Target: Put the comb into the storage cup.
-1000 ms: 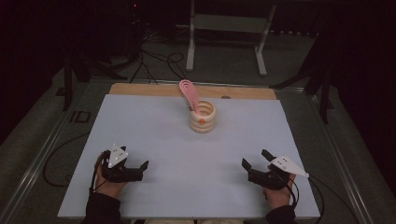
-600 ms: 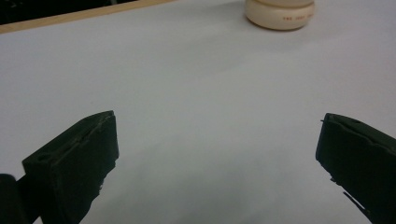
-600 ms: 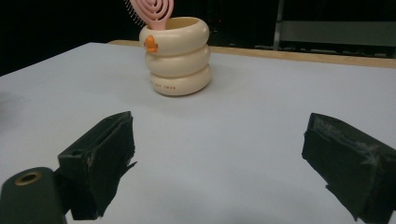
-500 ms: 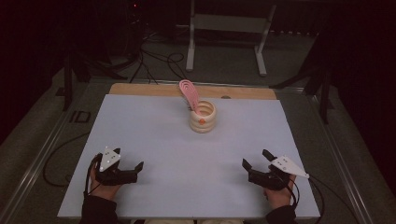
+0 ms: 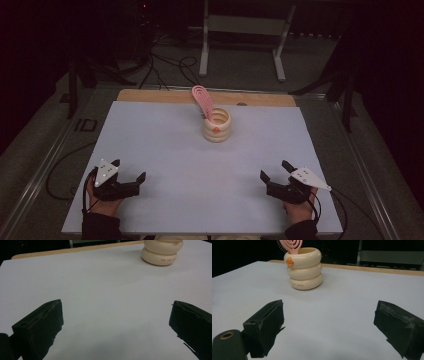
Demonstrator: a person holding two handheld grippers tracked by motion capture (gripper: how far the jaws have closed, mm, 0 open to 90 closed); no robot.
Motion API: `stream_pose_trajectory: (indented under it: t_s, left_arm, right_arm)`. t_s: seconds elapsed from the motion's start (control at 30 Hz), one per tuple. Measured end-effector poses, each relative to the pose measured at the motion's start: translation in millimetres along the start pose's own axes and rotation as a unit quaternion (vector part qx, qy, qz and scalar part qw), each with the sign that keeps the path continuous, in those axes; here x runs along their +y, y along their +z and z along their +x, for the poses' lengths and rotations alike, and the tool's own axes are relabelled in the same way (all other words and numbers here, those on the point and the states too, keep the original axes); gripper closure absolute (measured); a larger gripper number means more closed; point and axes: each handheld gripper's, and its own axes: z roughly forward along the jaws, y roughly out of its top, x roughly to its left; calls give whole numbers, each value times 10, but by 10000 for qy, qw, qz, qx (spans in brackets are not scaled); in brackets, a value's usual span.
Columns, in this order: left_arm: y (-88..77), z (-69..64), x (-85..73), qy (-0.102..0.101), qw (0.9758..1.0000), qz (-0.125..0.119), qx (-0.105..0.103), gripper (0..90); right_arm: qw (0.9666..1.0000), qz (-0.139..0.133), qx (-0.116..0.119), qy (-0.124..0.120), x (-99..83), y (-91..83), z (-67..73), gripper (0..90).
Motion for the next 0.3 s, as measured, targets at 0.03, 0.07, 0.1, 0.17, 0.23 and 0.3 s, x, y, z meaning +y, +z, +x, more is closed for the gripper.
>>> stream_pose_trajectory:
  t_s: [0.03,0.07,0.1,0.17,0.23,0.3]
  left_arm:
    - [-1,2,-1,-4,10000,1,12,3]
    - [-3,3,-2,-14,10000,-4,21,3]
    - [-4,5,-2,-29,10000,-17,15,3]
    - [-7,7,0,-38,10000,-27,28,3]
    - [-7,9,0,-46,10000,-30,24,3]
    - [-5,10,0,-39,10000,-27,30,3]
  right_arm:
    - [10000,1,-1,-27,-1,1,1,90]
    - [10000,2,2,-40,-2,0,0,90]
    - [10000,5,2,-42,-2,0,0,90]
    - [10000,7,3,-37,-3,3,-1,90]
    - [10000,11,5,-33,-5,6,-2,90]
    - [10000,21,18,-27,-7,9,-3,90]
